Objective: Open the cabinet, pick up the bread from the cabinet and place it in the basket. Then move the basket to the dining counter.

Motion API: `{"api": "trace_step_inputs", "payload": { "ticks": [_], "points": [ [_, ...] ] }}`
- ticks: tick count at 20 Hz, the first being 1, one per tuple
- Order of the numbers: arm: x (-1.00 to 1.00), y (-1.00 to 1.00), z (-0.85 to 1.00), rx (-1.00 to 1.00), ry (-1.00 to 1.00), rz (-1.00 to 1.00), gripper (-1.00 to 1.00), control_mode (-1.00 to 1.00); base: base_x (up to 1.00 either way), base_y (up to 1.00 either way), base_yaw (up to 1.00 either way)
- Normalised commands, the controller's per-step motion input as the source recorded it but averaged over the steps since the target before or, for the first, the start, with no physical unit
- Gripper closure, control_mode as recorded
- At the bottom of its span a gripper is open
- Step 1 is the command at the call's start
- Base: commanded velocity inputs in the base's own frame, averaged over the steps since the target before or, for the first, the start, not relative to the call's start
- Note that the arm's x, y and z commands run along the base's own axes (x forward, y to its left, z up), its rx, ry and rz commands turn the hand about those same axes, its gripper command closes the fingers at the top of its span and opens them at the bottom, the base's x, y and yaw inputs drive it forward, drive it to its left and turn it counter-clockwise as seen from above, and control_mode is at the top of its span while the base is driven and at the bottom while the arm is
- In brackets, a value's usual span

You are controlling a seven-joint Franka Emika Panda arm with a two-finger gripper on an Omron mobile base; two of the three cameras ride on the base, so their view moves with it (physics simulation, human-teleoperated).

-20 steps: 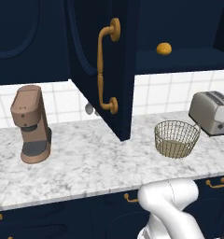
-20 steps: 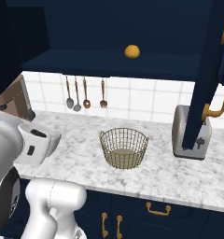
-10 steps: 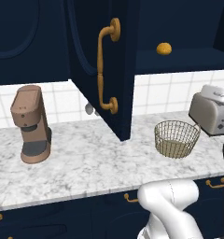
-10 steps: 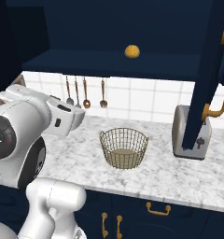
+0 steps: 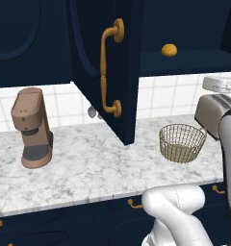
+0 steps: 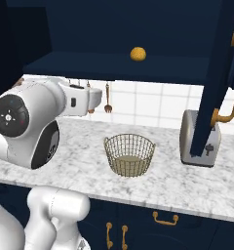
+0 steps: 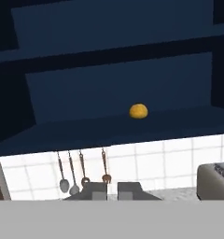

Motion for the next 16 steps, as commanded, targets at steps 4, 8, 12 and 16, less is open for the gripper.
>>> {"api": "trace_step_inputs", "payload": {
  "ticks": [4, 8, 12, 16],
  "points": [
    [0.18, -0.06, 0.51, -0.14, 0.0, 0.0, -1.0, -1.0, 0.0, 0.0, 0.0],
    [0.4, -0.06, 0.27, -0.12, 0.1, -0.05, -1.0, -1.0, 0.0, 0.0, 0.0],
    [0.65, -0.27, -0.16, 0.0, 0.18, -0.03, -1.0, -1.0, 0.0, 0.0, 0.0],
    [0.62, -0.23, -0.11, 0.01, 0.02, 0.0, -1.0, -1.0, 0.0, 0.0, 0.0]
  ]
}}
